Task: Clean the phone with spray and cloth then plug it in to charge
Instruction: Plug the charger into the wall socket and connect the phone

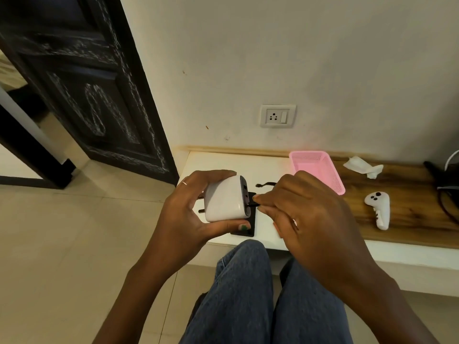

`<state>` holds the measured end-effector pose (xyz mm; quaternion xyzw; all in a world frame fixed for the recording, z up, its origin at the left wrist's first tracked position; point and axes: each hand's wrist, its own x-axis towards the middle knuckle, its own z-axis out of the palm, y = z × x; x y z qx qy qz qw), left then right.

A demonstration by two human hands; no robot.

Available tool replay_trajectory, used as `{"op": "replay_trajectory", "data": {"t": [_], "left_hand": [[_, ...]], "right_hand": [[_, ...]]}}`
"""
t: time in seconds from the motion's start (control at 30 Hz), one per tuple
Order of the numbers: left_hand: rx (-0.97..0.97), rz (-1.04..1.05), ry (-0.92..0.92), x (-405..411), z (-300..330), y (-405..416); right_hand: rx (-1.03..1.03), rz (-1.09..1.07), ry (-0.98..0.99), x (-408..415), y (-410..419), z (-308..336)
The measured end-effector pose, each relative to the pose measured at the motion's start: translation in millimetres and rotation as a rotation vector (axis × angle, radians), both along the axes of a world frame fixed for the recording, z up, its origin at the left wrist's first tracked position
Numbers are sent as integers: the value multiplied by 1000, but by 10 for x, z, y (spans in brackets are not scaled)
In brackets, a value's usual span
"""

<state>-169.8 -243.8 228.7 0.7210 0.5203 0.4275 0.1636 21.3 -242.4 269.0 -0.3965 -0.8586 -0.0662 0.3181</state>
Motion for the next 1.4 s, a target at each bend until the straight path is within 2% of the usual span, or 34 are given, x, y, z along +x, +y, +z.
{"op": "replay_trajectory", "data": {"t": [0.57, 0.87, 1.03, 1.13, 1.27, 1.4], "left_hand": [[-52, -49, -16, 24, -78, 46], [-84, -62, 21, 4, -63, 142], [-27, -64, 114, 43, -26, 167], [-42, -102, 145, 44, -23, 173], [-71, -135, 88, 7, -3, 209], [-114, -136, -66, 33, 5, 300]], "right_hand": [[-331, 58, 256, 23, 35, -254], [-713, 83, 689, -39, 47, -332], [-928, 86, 763, -55, 111, -347], [-1040, 161, 846, -52, 156, -335], [-1150, 247, 922, -26, 199, -327], [-1128, 240, 967, -31, 308, -335]]}}
